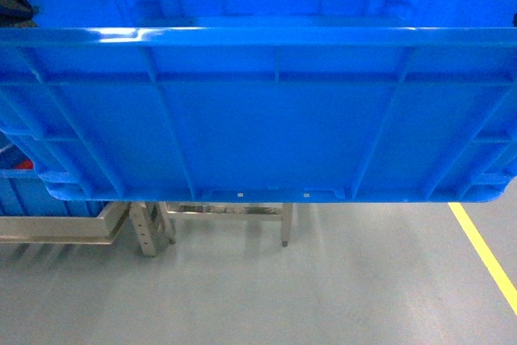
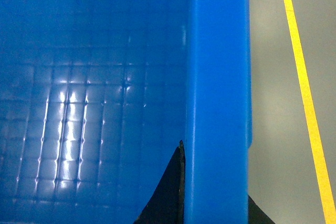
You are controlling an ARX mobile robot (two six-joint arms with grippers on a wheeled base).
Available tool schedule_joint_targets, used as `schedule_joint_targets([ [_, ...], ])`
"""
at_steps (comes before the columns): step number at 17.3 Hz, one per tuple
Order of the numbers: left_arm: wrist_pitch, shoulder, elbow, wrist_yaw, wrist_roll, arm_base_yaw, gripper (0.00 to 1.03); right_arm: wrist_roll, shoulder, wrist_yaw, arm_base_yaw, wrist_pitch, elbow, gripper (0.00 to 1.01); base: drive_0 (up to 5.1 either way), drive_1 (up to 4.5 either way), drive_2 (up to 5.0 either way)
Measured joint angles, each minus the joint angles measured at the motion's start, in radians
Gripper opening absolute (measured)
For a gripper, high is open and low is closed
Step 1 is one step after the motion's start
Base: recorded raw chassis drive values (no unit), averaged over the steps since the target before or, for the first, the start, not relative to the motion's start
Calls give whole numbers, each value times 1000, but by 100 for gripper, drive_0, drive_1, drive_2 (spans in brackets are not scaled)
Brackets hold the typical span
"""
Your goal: Place box next to blue box on left shelf
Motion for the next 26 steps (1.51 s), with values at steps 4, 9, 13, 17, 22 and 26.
schedule_joint_targets([
  [4,2,0,0,-1,0,0,7,0,2,1,0,2,0,7,-10,420,-440],
  [9,8,0,0,0,0,0,7,0,2,1,0,10,0,7,0,239,-239],
  [13,6,1,0,0,0,-4,7,0,2,-3,-6,2,0,7,-355,105,269],
  [17,3,1,0,1,-2,-3,7,-2,0,-2,-6,1,0,7,-443,88,411],
  [22,1,1,0,0,-1,-3,7,-2,0,-3,-5,0,0,7,-461,59,395],
  [26,4,1,0,0,-1,-3,7,-2,0,-2,-5,3,0,7,-485,76,363],
])
